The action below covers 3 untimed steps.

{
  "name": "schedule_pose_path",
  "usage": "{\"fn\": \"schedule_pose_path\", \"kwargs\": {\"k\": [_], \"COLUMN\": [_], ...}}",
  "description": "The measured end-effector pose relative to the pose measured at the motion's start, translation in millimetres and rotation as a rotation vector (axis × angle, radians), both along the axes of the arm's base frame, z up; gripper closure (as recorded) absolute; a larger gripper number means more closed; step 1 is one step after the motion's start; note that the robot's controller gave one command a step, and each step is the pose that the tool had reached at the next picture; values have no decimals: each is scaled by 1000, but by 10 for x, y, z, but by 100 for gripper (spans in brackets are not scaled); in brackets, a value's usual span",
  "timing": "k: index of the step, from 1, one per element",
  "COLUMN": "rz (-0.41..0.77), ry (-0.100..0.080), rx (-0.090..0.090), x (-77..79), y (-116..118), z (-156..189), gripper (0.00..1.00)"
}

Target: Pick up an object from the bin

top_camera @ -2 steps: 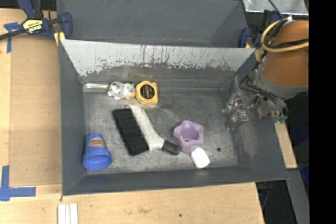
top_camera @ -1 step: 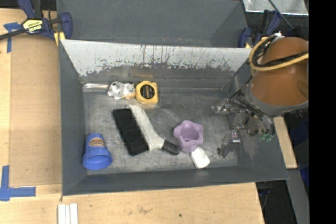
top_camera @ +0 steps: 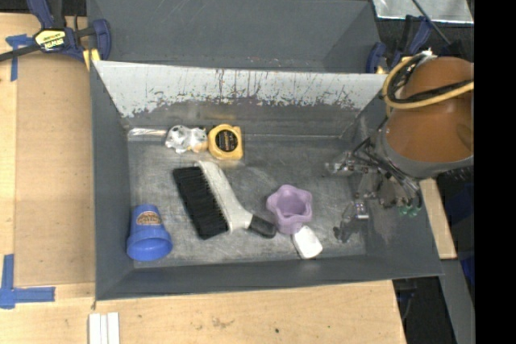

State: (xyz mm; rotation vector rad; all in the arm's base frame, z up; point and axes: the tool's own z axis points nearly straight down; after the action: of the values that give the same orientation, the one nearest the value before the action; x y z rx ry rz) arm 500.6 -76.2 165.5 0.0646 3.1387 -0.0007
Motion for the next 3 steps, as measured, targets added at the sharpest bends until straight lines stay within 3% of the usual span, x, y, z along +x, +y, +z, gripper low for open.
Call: {"fn": "schedule_pose_path", "kwargs": {"k": [1, 2, 3], "rz": [48, 184, 160], "ry": [-8, 1, -15], "rx": [-3, 0, 1], "x": [22, 161, 117], "y": [282, 609, 1243], "z": [-402, -828, -912], "gripper": [0, 0, 100]}}
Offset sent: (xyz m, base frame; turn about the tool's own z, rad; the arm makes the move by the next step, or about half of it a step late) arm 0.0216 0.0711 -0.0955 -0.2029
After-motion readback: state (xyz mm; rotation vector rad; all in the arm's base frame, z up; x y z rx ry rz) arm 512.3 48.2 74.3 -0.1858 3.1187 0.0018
